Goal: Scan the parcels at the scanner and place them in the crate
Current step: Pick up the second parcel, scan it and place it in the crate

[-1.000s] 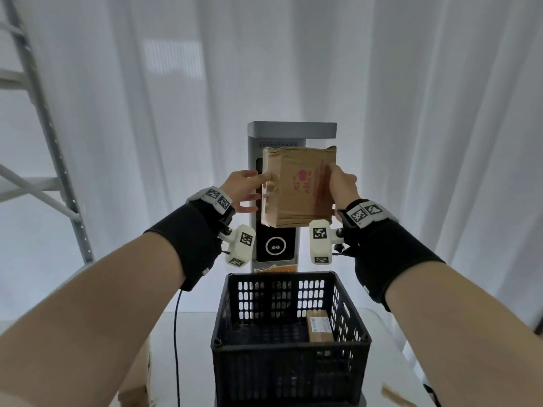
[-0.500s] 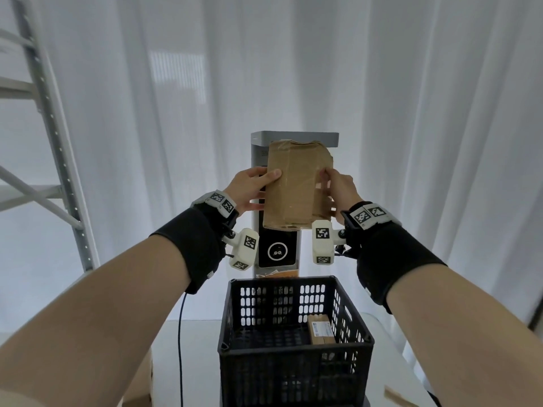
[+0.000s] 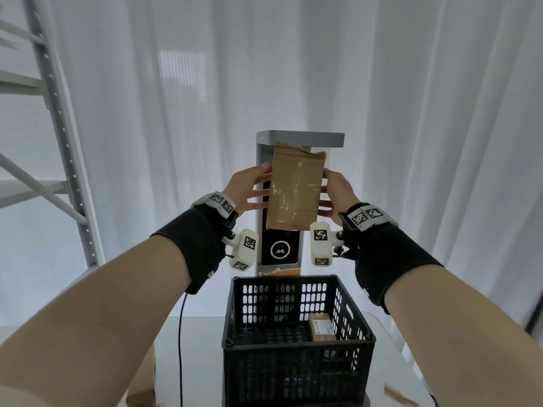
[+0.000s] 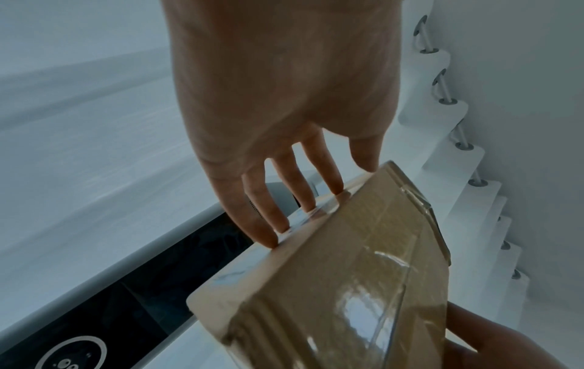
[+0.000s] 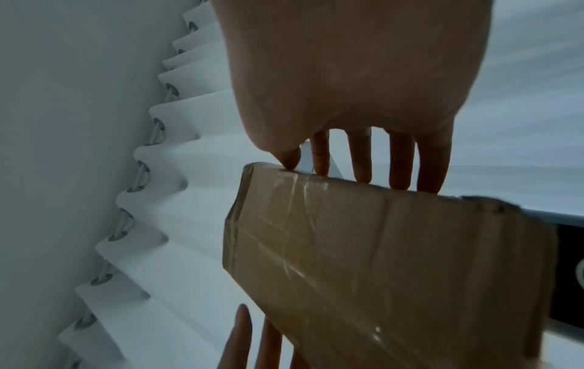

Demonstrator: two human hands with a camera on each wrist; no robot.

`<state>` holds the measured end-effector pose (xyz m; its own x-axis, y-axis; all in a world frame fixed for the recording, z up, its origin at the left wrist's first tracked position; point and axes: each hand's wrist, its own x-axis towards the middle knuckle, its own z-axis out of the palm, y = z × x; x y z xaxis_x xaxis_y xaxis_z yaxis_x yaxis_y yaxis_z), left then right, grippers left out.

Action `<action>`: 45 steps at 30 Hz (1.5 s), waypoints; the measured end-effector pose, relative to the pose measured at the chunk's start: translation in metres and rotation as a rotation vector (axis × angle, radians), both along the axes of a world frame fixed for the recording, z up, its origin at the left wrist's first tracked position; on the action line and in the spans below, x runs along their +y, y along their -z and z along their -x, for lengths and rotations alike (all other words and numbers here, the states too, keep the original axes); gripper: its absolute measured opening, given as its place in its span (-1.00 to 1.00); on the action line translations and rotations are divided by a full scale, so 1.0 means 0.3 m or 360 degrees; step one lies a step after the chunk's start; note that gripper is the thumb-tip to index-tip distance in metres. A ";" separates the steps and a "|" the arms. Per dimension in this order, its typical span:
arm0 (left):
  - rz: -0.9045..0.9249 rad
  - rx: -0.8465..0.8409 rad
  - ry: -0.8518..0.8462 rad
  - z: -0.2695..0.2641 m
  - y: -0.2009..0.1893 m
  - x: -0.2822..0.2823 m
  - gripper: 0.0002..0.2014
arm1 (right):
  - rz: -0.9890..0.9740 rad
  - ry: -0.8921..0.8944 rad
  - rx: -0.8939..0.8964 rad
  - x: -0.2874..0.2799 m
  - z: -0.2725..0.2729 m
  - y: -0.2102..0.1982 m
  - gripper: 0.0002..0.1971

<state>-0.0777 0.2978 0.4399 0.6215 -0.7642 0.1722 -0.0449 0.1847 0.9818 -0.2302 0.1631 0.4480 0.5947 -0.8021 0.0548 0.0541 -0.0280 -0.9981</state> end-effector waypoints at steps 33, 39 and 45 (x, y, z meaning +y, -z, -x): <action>-0.0301 0.0109 -0.0003 0.008 0.009 -0.061 -0.42 | 0.0088 -0.0113 -0.0238 -0.074 -0.004 0.066 -0.16; -0.0224 0.0148 -0.0105 -0.007 0.008 -0.068 -0.38 | 0.0089 0.0044 -0.0284 -0.104 -0.026 0.079 -0.15; -0.0144 0.0205 -0.0203 -0.018 0.025 -0.082 -0.31 | 0.0248 0.0116 -0.0318 -0.101 -0.041 0.092 -0.62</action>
